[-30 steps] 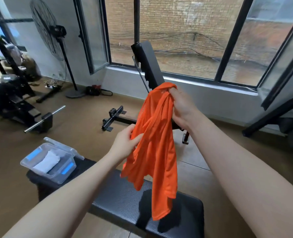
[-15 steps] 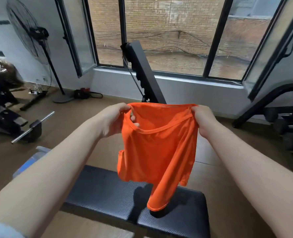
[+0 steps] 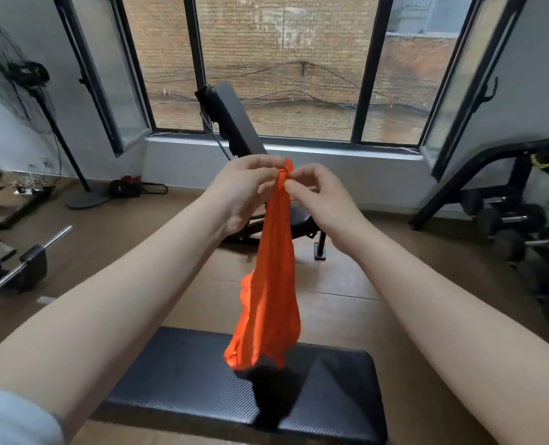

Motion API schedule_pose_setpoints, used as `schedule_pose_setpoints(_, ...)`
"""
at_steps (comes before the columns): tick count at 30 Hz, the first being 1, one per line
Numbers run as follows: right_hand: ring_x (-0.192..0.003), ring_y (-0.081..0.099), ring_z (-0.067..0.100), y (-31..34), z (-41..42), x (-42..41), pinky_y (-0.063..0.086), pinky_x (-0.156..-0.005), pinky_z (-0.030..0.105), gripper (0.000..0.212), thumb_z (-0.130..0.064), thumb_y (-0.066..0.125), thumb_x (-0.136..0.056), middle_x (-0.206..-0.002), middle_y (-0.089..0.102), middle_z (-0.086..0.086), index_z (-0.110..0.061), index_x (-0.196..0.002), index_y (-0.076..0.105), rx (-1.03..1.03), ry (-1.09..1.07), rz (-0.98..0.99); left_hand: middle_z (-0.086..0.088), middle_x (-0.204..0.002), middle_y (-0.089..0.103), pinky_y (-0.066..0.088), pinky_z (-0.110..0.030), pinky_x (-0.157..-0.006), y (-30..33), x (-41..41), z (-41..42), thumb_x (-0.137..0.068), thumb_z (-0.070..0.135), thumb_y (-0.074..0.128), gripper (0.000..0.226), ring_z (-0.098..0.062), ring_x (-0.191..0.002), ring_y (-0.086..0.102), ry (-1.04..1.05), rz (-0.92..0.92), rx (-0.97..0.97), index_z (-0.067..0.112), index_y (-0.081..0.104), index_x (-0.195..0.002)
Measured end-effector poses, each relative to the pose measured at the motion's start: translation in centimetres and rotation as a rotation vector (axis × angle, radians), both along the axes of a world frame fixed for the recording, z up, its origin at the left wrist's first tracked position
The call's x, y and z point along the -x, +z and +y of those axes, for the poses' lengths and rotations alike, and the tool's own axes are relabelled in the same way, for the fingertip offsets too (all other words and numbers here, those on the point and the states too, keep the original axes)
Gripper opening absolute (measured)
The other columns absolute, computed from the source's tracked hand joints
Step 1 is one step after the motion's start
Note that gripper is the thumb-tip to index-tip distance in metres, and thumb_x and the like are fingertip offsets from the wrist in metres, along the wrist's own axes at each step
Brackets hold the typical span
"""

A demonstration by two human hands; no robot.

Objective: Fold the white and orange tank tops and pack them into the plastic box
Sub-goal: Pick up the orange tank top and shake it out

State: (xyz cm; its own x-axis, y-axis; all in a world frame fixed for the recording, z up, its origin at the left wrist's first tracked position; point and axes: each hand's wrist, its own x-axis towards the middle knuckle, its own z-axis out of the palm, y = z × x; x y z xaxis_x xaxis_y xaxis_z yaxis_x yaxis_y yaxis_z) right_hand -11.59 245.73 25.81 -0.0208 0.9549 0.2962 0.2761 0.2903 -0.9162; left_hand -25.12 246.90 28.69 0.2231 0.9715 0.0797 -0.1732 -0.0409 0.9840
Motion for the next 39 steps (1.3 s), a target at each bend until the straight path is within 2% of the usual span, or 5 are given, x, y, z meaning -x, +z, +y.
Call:
schedule_pose_setpoints(8, -0.09, 0.064, 0.021, -2.1, 0.5, 1.2, 0.051, -0.079, 0.034, 0.016, -0.01, 0.052, -0.088, -0.093, 0.066, 0.001, -0.023, -0.098, 0.056, -0.052, 0.001, -0.278, -0.007, -0.104, 0.065, 0.051, -0.02, -0.082, 0.8, -0.8, -1.5, -0.089, -0.002, 0.05, 0.034, -0.011, -0.09, 0.062, 0.091, 0.248, -0.229, 0.007, 0.058, -0.121)
schedule_pose_setpoints(14, -0.05, 0.04, 0.006, -0.7, 1.1, 1.1, 0.032, -0.043, 0.015, 0.03, -0.001, 0.033, -0.093, -0.063, 0.046, 0.001, -0.025, -0.086, 0.049, 0.053, 0.056, 0.065, -0.007, -0.096, 0.061, 0.039, -0.012, -0.06, 0.3, 2.0, -1.8, -0.082, 0.009, 0.065, 0.03, 0.002, -0.069, 0.054, 0.269, 0.883, -0.58, 0.009, 0.065, -0.112)
schedule_pose_setpoints(22, -0.088, 0.058, 0.029, -0.9, 0.7, 1.1, 0.044, -0.07, 0.037, 0.01, -0.007, 0.047, -0.086, -0.085, 0.06, 0.005, -0.015, -0.086, 0.053, -0.255, -0.021, -0.921, -0.003, -0.089, 0.045, 0.04, -0.031, -0.067, -1.1, 2.8, -0.6, -0.089, 0.027, 0.051, 0.016, -0.021, -0.08, 0.048, 0.411, 1.136, -0.644, 0.012, 0.057, -0.087)
schedule_pose_setpoints(32, -0.113, 0.053, 0.034, -5.5, 0.3, -2.6, 0.048, -0.084, 0.041, 0.067, 0.002, 0.043, -0.074, -0.125, 0.053, 0.008, -0.033, -0.131, 0.046, -0.003, -0.142, -0.997, -0.002, -0.054, 0.068, 0.05, -0.027, -0.061, 0.8, 3.3, -1.4, -0.091, 0.01, 0.028, 0.031, -0.015, -0.044, 0.057, 0.192, 0.139, 0.033, 0.01, 0.054, -0.073)
schedule_pose_setpoints(39, -0.091, 0.06, 0.032, -6.5, -0.2, -5.2, 0.044, -0.072, 0.031, 0.018, -0.01, 0.046, -0.081, -0.09, 0.064, 0.01, -0.015, -0.088, 0.062, 0.39, -0.409, -0.531, -0.007, -0.07, 0.058, 0.039, -0.016, -0.041, 0.3, 4.6, -1.3, -0.092, 0.007, 0.047, 0.012, -0.005, -0.035, 0.042, 0.301, -0.191, -0.091, 0.002, 0.055, -0.1)
